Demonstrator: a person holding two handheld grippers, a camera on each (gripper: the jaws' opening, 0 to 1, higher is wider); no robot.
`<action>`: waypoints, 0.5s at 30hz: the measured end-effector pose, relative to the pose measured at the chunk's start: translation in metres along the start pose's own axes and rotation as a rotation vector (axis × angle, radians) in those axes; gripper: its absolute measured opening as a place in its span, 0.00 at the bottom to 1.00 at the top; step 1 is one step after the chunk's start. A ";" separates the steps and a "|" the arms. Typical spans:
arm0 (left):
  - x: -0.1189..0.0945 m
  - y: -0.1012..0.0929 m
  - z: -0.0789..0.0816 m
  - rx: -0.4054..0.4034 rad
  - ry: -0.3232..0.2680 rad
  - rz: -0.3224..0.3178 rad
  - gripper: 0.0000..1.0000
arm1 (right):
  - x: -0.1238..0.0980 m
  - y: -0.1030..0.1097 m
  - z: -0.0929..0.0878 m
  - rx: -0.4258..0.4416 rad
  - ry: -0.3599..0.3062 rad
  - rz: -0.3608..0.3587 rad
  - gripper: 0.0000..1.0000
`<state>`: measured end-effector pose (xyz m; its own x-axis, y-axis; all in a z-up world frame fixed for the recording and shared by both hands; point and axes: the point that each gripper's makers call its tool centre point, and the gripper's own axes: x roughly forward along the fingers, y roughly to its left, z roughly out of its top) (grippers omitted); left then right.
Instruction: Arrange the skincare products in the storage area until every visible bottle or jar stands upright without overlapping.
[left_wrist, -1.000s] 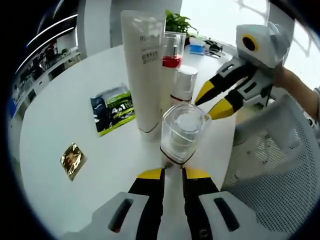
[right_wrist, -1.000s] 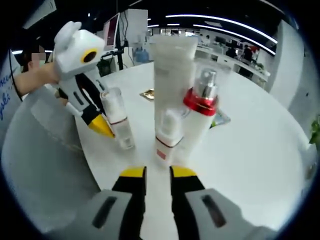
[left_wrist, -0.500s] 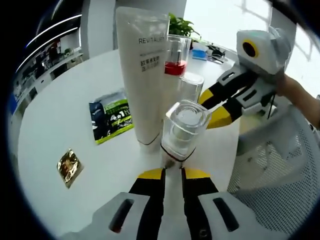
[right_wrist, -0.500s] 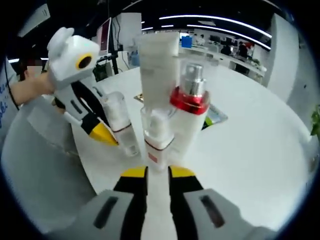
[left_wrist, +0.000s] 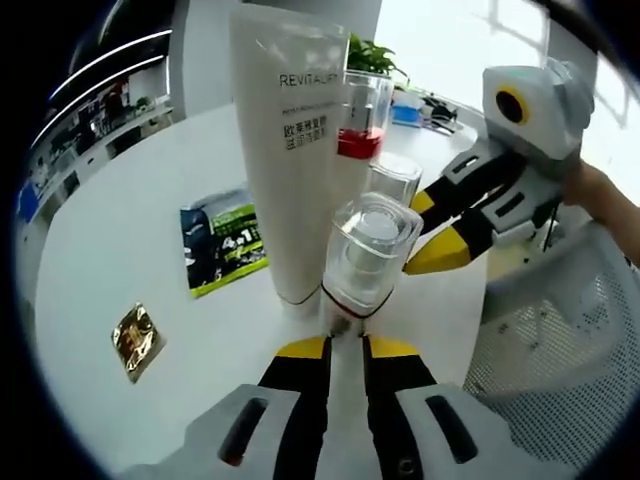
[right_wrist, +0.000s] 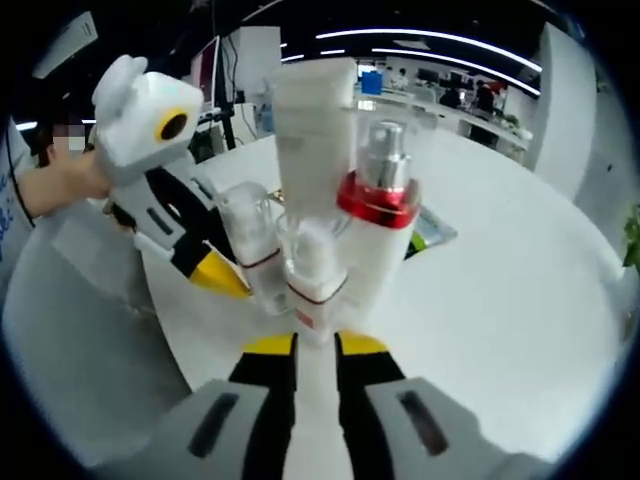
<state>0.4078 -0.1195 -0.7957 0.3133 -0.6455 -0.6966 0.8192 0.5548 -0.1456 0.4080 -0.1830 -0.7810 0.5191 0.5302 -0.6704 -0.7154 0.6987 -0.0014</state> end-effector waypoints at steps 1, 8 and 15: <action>0.001 0.000 0.000 -0.001 0.001 -0.001 0.09 | 0.000 0.000 0.000 -0.001 -0.001 0.000 0.14; 0.005 0.001 0.001 -0.013 -0.004 0.004 0.08 | 0.002 -0.001 0.003 0.002 -0.007 -0.003 0.14; 0.009 0.002 0.003 -0.020 -0.009 0.008 0.08 | 0.003 -0.001 0.003 0.005 -0.004 -0.002 0.13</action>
<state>0.4133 -0.1259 -0.8005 0.3247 -0.6455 -0.6913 0.8065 0.5708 -0.1541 0.4121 -0.1809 -0.7808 0.5223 0.5312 -0.6671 -0.7121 0.7021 0.0014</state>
